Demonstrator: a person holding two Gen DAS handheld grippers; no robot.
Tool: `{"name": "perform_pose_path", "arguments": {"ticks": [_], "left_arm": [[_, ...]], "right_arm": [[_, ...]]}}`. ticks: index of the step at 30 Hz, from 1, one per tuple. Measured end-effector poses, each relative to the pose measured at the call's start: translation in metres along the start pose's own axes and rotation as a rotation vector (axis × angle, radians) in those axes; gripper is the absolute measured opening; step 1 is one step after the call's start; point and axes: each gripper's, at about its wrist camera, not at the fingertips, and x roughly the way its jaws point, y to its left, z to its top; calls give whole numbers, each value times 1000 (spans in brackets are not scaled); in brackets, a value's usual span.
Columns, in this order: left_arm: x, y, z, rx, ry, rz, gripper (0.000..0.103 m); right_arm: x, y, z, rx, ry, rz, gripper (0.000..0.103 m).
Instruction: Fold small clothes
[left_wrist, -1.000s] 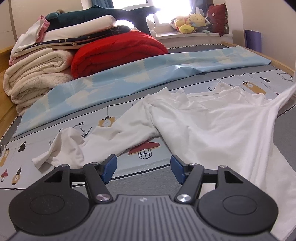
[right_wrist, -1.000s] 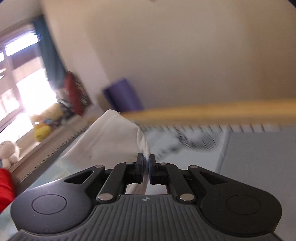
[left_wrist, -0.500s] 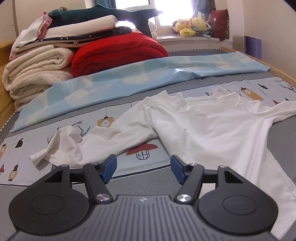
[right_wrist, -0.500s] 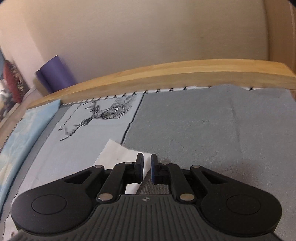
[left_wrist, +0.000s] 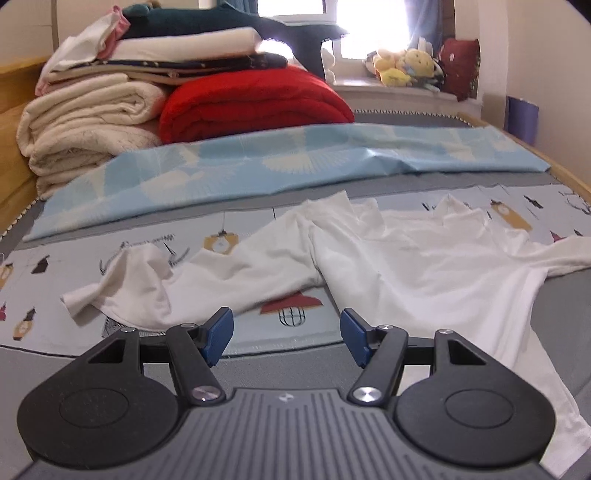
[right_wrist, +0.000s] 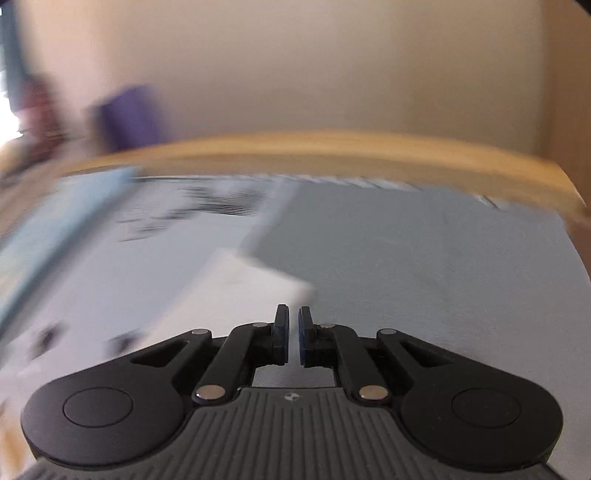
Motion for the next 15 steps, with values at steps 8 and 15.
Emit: {"name": "perform_pose_path", "arguments": {"ticks": [8, 15], "left_arm": [[-30, 22, 5, -103, -35, -49, 68], [-39, 26, -11, -102, 14, -34, 58]], "right_arm": [[-180, 94, -68, -271, 199, 539, 6], [-242, 144, -185, -611, 447, 629, 6]]}}
